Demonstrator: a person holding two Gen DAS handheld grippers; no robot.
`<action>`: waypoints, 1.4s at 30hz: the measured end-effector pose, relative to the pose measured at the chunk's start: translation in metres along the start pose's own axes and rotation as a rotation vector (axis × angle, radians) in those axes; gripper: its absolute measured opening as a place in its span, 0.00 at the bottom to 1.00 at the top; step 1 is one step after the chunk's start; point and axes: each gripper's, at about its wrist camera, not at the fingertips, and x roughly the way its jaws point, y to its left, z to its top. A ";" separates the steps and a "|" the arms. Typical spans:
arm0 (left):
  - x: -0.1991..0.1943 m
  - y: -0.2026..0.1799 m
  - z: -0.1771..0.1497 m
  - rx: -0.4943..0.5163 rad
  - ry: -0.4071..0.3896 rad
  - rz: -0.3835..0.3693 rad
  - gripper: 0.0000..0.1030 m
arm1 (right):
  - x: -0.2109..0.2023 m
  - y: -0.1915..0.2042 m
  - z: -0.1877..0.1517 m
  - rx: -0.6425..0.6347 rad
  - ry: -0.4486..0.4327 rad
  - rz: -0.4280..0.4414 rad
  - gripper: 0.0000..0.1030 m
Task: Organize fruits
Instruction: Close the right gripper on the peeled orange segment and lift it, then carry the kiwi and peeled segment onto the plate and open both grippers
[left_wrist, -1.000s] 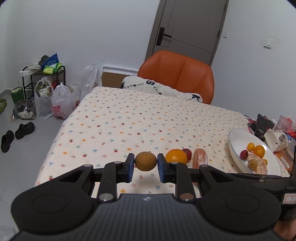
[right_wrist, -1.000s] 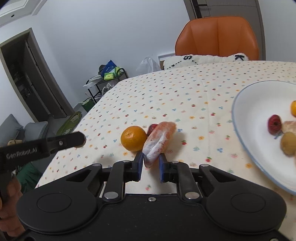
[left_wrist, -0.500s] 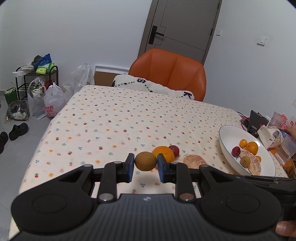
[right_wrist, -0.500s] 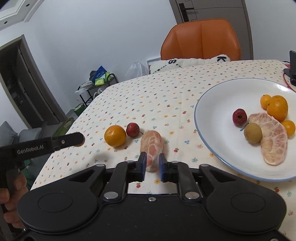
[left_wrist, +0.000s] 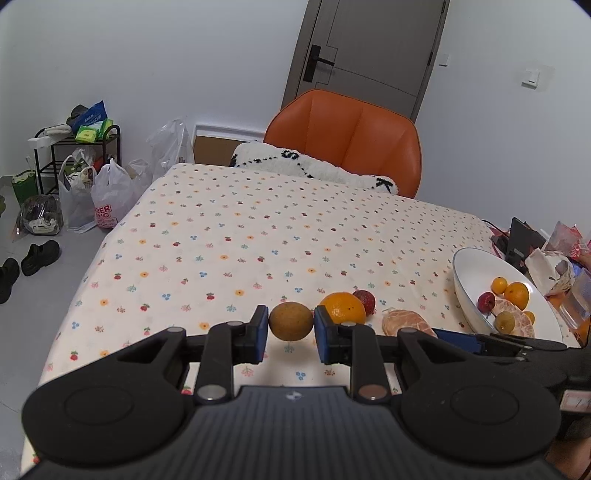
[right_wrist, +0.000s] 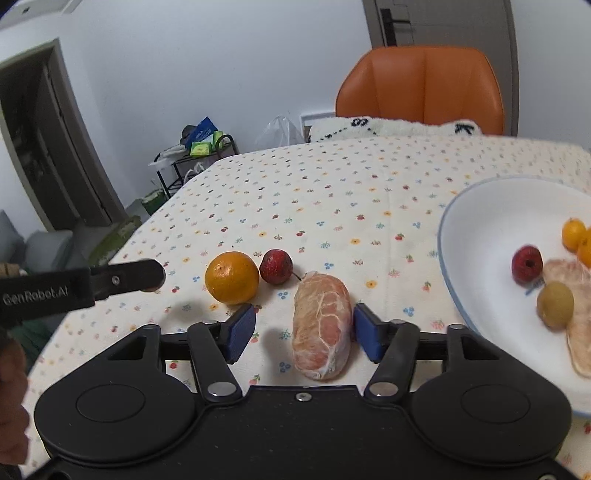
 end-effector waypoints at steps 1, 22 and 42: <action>0.000 0.000 0.000 0.000 0.001 0.001 0.24 | 0.000 0.002 0.000 -0.015 -0.001 -0.020 0.37; -0.007 -0.033 0.016 0.039 -0.039 -0.037 0.24 | -0.047 -0.024 0.012 0.040 -0.095 0.031 0.21; 0.010 -0.101 0.021 0.111 -0.034 -0.149 0.24 | -0.094 -0.083 0.010 0.129 -0.177 -0.078 0.21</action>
